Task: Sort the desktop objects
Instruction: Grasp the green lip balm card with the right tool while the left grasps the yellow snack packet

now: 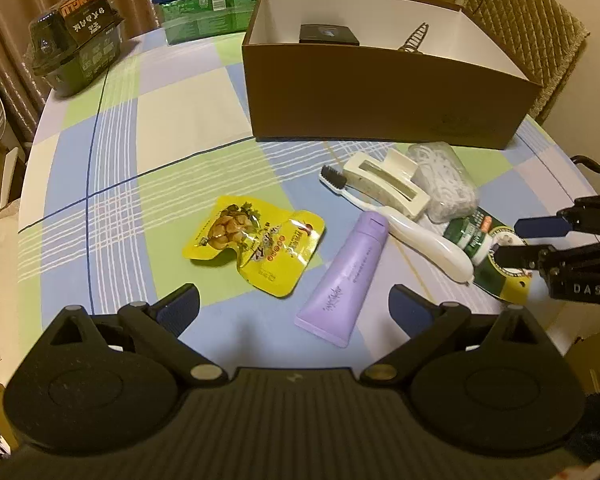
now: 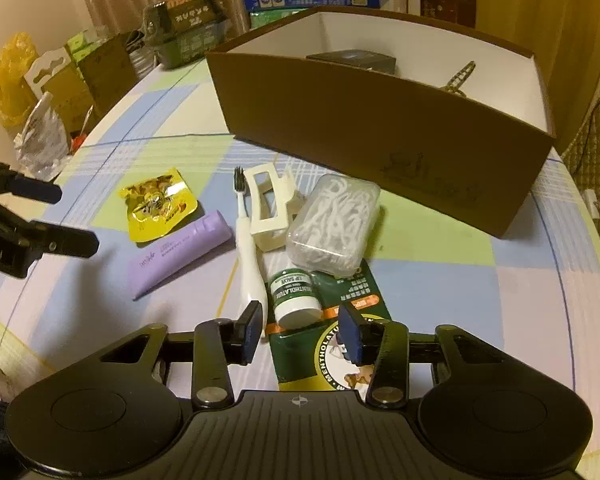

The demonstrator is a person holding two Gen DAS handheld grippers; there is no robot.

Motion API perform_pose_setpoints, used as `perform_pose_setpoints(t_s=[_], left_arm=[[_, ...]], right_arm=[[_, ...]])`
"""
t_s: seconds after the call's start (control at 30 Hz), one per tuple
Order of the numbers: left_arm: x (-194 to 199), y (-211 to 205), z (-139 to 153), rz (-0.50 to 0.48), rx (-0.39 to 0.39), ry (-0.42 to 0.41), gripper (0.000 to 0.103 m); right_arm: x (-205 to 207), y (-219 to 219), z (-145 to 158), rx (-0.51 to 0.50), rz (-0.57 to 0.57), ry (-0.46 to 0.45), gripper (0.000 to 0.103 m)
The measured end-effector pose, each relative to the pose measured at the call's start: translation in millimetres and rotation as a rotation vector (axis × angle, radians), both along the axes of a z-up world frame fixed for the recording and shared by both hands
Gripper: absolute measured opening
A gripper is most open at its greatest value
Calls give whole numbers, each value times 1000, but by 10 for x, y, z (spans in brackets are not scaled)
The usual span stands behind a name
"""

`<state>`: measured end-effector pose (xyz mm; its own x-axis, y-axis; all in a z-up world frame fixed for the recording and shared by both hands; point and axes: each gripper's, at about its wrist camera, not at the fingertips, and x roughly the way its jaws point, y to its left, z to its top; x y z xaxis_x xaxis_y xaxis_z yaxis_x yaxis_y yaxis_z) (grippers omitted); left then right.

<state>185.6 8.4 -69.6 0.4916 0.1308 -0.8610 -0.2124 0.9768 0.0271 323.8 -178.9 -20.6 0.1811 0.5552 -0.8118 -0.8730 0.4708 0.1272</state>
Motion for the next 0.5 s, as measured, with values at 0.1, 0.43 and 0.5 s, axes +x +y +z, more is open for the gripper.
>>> perform_pose_setpoints(t_s=[0.1, 0.43, 0.5], left_arm=[[38, 39, -30, 3, 0, 0, 99], [143, 160, -142, 12, -2, 15, 99], [151, 185, -164, 13, -4, 16, 98]], right_arm=[[7, 42, -39, -6, 11, -8, 38], [68, 172, -209, -16, 40, -17, 28], [66, 173, -213, -12, 41, -20, 28]])
